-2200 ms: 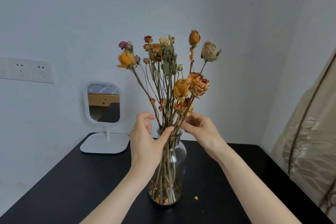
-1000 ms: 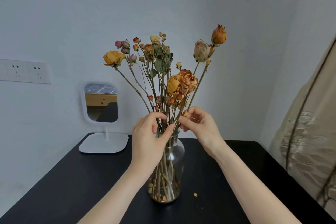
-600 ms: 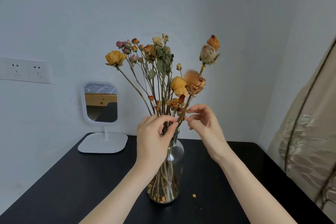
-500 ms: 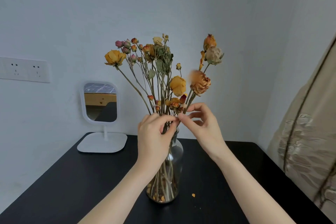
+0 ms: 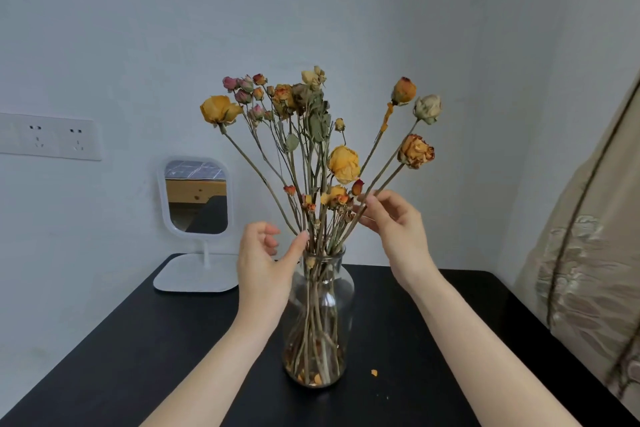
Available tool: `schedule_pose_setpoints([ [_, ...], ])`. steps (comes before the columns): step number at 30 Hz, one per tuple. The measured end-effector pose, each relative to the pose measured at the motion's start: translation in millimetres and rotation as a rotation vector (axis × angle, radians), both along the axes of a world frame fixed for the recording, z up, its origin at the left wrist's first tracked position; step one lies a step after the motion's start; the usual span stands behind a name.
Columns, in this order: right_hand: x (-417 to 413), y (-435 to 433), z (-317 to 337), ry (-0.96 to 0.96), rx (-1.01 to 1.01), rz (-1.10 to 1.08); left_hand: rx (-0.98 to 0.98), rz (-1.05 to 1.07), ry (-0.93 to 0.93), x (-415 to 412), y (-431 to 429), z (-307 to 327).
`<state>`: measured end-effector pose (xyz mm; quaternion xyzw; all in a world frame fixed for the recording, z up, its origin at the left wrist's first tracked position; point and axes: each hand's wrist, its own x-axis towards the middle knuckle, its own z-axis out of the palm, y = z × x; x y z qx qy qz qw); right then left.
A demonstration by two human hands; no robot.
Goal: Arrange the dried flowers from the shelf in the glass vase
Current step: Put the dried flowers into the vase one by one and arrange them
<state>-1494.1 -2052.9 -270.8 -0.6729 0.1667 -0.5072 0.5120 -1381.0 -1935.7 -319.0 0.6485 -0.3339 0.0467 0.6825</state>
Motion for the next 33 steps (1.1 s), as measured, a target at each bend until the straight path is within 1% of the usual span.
schedule_pose_setpoints([
  [3, 4.8, -2.6, 6.4, -0.004, 0.105, 0.129, 0.069, -0.162, 0.141, 5.8, -4.6, 8.8],
  [5, 7.7, -3.4, 6.3, 0.038, 0.148, 0.178, 0.08, -0.254, 0.179, 5.5, -7.0, 14.0],
  [9, 4.4, -3.7, 1.0, 0.162, 0.101, 0.199, 0.051, -0.354, 0.214, 2.0, -10.7, 24.0],
  [13, -5.2, -2.3, 0.3, 0.19, 0.05, 0.341, 0.049, -0.41, 0.299, 3.1, -14.0, 33.2],
  [17, -7.1, 0.2, 1.5, 0.194, -0.017, 0.32, 0.153, -0.418, 0.326, 4.4, -16.4, 38.4],
  [20, -8.2, 1.2, 1.8, 0.222, -0.011, 0.37, 0.143, -0.43, 0.324, 5.8, -15.4, 40.1],
  [22, -8.8, 4.4, -0.6, 0.302, -0.026, 0.427, 0.127, -0.431, 0.308, 5.8, -15.1, 39.6],
  [24, -5.6, 8.6, -2.8, 0.342, -0.09, 0.381, 0.108, -0.427, 0.295, 5.4, -14.9, 39.3],
  [26, -1.5, 10.8, -2.4, 0.276, -0.104, 0.283, 0.095, -0.421, 0.294, 4.9, -15.1, 39.9],
  [28, -0.1, 8.4, -1.6, 0.197, -0.061, 0.234, 0.09, -0.407, 0.294, 4.8, -15.6, 40.7],
  [30, -2.3, 4.2, -1.6, 0.173, -0.034, 0.257, 0.085, -0.394, 0.3, 5.4, -15.9, 40.3],
  [33, -6.9, -2.0, -4.7, 0.135, 0.011, 0.38, 0.061, -0.376, 0.321, 7.3, -16.3, 39.1],
])
